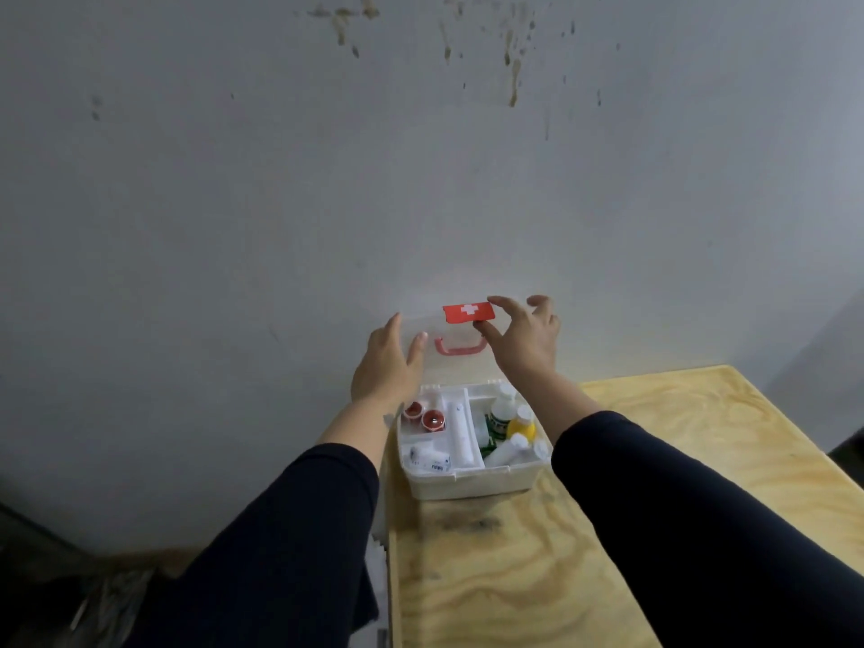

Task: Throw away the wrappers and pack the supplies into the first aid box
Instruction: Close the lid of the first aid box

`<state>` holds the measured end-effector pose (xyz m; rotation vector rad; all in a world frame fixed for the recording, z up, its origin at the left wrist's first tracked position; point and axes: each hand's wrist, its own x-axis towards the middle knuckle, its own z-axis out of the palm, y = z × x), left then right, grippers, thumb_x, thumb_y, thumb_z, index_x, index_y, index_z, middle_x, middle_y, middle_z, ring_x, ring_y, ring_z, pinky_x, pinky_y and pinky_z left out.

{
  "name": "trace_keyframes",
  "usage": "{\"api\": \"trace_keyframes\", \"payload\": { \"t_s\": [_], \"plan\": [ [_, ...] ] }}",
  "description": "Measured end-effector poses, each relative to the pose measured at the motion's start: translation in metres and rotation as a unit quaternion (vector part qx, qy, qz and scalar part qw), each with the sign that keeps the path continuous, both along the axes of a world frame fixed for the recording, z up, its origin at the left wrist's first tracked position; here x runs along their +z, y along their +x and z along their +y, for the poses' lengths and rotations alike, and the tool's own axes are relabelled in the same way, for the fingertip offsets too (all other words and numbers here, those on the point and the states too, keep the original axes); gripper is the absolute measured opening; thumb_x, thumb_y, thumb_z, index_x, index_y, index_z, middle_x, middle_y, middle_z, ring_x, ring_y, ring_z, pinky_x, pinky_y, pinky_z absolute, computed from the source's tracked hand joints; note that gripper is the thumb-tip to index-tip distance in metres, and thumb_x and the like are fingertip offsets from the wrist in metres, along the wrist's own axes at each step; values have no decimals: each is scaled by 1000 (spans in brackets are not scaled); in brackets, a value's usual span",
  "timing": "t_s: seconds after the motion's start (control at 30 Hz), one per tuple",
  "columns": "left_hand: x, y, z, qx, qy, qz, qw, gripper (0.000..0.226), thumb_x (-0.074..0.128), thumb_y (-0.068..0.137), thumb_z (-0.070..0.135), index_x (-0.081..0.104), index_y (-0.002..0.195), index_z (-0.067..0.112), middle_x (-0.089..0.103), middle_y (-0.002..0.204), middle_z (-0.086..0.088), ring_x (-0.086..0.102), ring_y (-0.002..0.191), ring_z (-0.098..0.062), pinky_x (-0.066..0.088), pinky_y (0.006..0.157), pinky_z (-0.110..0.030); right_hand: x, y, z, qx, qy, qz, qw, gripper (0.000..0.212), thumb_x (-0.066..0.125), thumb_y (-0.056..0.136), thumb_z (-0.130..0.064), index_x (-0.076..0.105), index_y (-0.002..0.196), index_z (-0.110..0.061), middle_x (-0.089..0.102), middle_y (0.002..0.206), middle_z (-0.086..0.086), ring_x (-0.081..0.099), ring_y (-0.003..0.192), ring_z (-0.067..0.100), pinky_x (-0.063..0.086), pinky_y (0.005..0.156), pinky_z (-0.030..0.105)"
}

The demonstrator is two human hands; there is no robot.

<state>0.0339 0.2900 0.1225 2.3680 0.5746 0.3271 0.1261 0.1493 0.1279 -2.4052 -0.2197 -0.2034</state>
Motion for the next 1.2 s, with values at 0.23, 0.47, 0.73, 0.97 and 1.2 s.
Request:
{"api": "trace_keyframes", "payload": {
  "t_s": [0.23, 0.47, 0.73, 0.97, 1.2],
  "plan": [
    [-28, -43, -17, -20, 67, -12, 997, 63, 33, 99, 49, 7, 154, 28, 15, 162, 1, 39, 139, -23, 48, 94, -37, -19, -51, -26, 11, 35, -45, 998, 39, 62, 88, -39, 57, 126, -33, 30, 144, 11, 35, 130, 31, 40, 103, 39],
    [-66, -91, -45, -42, 61, 21, 997, 77, 43, 95, 49, -2, 154, 26, 0, 164, 5, 10, 151, -19, 34, 115, -41, -57, -99, -66, 68, 51, -24, 996, 37, 68, 86, -28, 57, 122, -27, 22, 151, 8, 29, 139, 28, 40, 105, 37],
    [-98, -120, -62, -50, 47, 101, 992, 84, 51, 91, 48, 1, 153, 27, 3, 164, 1, 18, 149, -25, 35, 114, -45, -96, -117, -89, 111, -16, 23, 993, 49, 74, 79, -30, 49, 122, -28, 16, 152, 8, 35, 136, 33, 48, 97, 41],
    [-103, -120, -75, -6, 149, 73, 986, 67, 44, 97, 40, 14, 153, 18, 8, 163, -2, 20, 147, -25, 25, 119, -44, -105, -121, -97, 155, -140, -19, 978, 53, 59, 82, -25, 43, 133, -24, 14, 157, 13, 13, 146, 36, 23, 116, 54],
    [-96, -71, -64, -119, 251, 93, 956, 64, 36, 102, 29, 4, 155, 14, 0, 164, -3, 0, 152, -20, 7, 124, -38, -92, -97, -67, 240, -312, -42, 918, 60, 35, 101, -34, 4, 152, -26, -5, 162, 9, -11, 149, 29, -2, 120, 49]
  ]
}}
